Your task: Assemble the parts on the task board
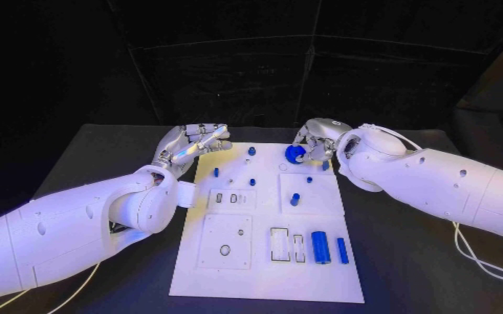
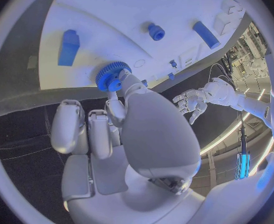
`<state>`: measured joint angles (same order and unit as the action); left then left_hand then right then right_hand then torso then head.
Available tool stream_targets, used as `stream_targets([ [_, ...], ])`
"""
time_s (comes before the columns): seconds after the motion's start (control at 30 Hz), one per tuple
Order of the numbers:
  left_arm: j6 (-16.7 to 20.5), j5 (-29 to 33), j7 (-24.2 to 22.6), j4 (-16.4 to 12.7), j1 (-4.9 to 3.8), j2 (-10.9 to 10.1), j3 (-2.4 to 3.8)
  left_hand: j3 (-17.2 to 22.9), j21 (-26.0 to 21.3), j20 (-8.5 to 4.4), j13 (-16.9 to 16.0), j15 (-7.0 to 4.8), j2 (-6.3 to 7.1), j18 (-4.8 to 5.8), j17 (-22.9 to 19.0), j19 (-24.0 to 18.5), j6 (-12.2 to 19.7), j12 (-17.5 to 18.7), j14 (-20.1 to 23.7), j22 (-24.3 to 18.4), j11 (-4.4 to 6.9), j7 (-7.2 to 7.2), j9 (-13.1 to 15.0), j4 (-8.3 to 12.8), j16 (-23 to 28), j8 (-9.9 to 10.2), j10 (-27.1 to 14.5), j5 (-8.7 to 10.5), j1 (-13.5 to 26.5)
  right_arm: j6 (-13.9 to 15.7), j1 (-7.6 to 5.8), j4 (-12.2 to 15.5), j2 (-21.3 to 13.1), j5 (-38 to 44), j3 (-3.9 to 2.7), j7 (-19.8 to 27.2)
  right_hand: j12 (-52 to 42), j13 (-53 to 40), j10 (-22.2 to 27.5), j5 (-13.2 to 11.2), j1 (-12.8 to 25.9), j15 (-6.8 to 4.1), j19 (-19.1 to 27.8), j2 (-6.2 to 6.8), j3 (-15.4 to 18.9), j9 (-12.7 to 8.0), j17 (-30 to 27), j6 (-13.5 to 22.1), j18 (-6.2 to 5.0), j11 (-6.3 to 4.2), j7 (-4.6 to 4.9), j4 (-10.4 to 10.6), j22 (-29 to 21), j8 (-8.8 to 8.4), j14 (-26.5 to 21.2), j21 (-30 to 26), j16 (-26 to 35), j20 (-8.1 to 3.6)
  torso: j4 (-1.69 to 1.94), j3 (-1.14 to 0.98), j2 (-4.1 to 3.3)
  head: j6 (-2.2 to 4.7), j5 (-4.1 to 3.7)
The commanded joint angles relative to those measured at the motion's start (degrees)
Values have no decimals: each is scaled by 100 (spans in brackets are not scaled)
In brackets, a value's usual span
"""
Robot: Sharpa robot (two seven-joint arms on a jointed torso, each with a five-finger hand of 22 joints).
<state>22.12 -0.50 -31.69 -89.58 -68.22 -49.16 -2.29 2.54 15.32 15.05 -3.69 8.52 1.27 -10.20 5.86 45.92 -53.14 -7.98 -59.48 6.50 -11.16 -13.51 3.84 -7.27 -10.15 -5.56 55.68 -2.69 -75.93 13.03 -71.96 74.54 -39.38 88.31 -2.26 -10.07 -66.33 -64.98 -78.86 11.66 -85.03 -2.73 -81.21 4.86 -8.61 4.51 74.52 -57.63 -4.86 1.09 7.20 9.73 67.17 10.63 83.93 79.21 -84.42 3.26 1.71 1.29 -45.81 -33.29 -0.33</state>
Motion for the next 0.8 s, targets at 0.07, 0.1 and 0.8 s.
stream_targets([
  [0.07, -23, -5, -35, -18, -9, -9, 5, -18, -39, 4, 3, -3, -26, -36, -5, 49, -28, 34, -40, -6, 24, -39, -4, 19, 31, 27, 23, -10, 24, 360, -9, 176, -26, 213, -4, 95, -17, -17, -23, 57, 163, -14, -49, 25, -71, -27, 10, -185, 42, 28, -61, 13, 13, -70, 348, 26, -26, -7, -7, -1, 7, 9, 12],
  [0.1, -17, -5, -36, -21, -9, -12, 5, -18, -39, 4, 3, -3, -26, -36, -5, 49, -28, 34, -40, -6, 24, -39, -4, 20, 31, 27, 23, -10, 24, 408, -9, 232, -32, 247, -4, 83, -19, -24, -26, 63, 198, -12, -50, 37, -80, -32, 10, -182, 43, 31, -58, 20, 19, -88, 348, 29, -26, -7, -6, 3, 7, 17, 14],
  [0.8, -4, -4, -59, -49, -11, -36, 5, -19, -40, 4, 4, -3, -27, -36, -6, 50, -26, 38, -40, -8, 23, -39, -5, 26, 34, 31, 20, -10, 20, 628, -18, 268, 837, 668, -6, -225, -48, -88, -55, 99, 367, -5, -112, 72, -176, -51, 22, -186, 74, 42, -47, 49, 182, -195, 349, 111, -32, -1, 3, 7, -7, 23, 65],
])
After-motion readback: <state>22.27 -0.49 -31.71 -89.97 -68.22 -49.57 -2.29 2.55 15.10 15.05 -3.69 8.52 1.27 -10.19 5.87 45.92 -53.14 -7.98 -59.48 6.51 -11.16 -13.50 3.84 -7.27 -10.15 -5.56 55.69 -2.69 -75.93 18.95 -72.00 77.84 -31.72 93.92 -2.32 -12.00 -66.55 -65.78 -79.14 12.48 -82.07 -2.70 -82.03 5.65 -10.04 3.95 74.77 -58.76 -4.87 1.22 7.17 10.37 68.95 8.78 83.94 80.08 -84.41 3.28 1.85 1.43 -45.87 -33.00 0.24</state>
